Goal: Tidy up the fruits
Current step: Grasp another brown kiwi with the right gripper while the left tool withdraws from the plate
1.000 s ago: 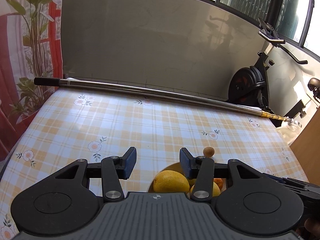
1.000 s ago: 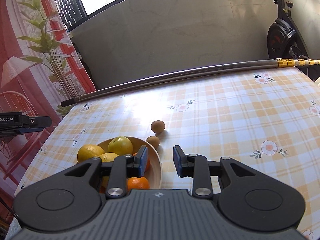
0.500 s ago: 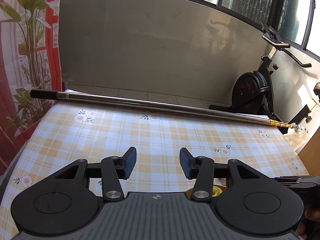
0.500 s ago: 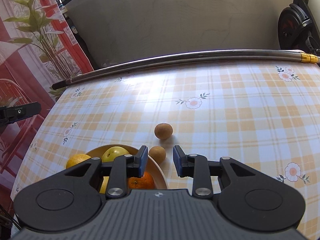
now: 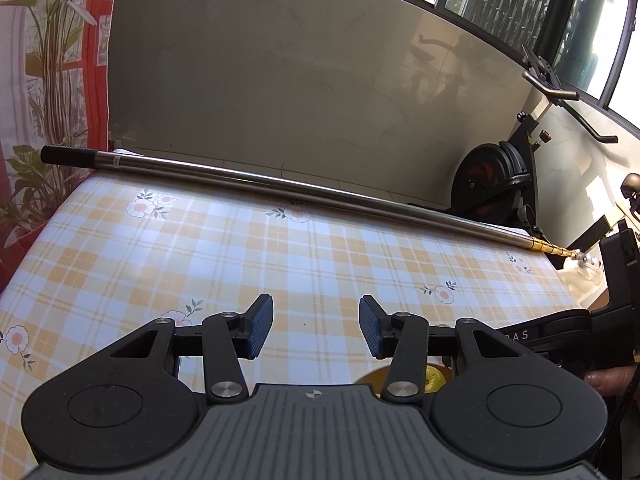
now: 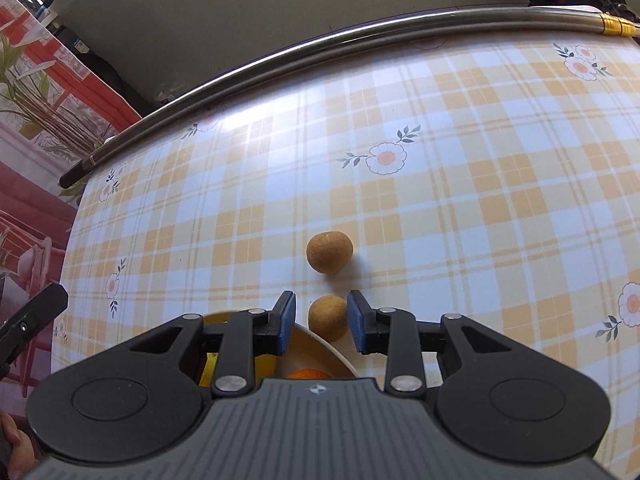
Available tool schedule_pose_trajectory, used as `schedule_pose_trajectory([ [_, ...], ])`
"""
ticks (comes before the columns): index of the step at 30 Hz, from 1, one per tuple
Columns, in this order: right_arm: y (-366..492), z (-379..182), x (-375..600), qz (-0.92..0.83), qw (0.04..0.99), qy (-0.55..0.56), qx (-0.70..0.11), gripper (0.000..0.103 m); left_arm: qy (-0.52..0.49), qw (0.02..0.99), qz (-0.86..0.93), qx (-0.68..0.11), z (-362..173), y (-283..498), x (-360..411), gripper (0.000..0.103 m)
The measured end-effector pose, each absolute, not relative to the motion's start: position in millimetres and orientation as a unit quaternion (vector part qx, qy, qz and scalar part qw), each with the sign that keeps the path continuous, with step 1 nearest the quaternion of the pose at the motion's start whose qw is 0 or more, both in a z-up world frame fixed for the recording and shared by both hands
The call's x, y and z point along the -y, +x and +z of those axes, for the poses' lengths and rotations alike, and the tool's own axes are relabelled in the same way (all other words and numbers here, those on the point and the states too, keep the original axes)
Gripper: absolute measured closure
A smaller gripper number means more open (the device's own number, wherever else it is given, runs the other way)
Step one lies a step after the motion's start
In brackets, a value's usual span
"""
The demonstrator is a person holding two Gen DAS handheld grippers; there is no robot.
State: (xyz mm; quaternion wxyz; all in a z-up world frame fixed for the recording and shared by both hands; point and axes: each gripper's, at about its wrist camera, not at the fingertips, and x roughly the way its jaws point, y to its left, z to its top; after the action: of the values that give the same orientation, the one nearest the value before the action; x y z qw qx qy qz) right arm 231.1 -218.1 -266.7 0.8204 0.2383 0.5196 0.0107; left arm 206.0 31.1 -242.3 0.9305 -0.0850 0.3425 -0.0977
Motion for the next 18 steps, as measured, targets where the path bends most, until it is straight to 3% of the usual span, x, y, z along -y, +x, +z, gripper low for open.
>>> schedule_pose_trajectory([
  [14,230,-276,227,-0.001,0.806,0.272,-0.526,0.07,-0.077,0.928,-0.099,-0.35,-244,206,-27,0.053],
  [18,225,-277,232,0.006,0.809,0.282,-0.516,0.075,-0.073,0.927,-0.1,-0.354,-244,209,-23,0.053],
])
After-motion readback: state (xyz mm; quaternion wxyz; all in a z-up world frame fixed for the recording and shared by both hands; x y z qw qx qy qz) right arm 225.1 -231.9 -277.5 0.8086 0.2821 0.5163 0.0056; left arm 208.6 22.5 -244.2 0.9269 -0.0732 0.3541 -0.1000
